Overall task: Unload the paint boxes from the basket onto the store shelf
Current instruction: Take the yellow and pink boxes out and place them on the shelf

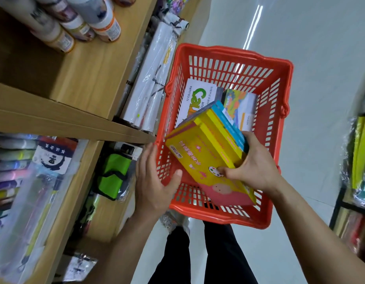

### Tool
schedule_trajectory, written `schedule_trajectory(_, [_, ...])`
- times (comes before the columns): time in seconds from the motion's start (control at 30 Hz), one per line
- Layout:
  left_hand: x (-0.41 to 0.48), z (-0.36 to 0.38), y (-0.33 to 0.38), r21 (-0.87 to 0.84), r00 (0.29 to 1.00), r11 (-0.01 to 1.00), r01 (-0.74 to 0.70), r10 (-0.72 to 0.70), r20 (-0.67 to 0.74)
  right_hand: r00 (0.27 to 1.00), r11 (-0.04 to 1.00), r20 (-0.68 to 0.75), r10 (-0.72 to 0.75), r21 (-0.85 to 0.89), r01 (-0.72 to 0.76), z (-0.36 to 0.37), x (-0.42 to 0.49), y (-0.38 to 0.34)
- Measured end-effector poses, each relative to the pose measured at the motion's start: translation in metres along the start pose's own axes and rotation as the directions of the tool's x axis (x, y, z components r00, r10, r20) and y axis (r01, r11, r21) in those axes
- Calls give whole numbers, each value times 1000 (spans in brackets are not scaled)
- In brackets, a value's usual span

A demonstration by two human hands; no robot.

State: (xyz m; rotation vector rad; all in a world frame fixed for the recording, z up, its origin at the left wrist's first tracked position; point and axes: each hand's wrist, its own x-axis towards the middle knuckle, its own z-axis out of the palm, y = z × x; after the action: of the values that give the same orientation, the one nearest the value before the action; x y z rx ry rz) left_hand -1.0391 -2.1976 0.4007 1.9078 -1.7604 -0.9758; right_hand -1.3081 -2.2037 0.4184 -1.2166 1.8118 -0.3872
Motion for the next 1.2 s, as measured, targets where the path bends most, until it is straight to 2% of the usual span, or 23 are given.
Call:
schedule_trajectory(0.2, [-4, 22, 31, -59, 995, 995, 86, -83, 52, 997, 934, -21, 71, 353, -59, -4, -10, 1])
schedule_trajectory(0.43, [-7, 21, 50, -215, 990, 975, 53, -23, 140, 998, 771, 39, 40, 635, -56, 7, -18, -8])
schedule_trajectory(0.53, [-10, 22, 50, -504, 971, 847, 171, -59, 230, 999, 726, 45, 6, 686, -35, 14, -18, -14])
schedule_trajectory(0.6, [-10, 26, 49, -587, 955, 771, 249, -96, 279, 999, 711, 44, -20, 703, -17, 19, -19, -17])
schedule_trajectory(0.73, [-6, 30, 48, -647, 961, 716, 261, -127, 247, 993, 683, 99, -62, 730, -30, 26, -20, -20])
schedule_trajectory(0.97, [-3, 16, 74, -691, 964, 682, 238, -77, 256, 992, 558, 68, -104, 830, 2, 9, -24, -36])
schedule_trajectory(1.2, [-17, -56, 125, -711, 982, 685, 160, -37, 185, 992, 488, 9, -125, 871, 54, -28, -65, -105])
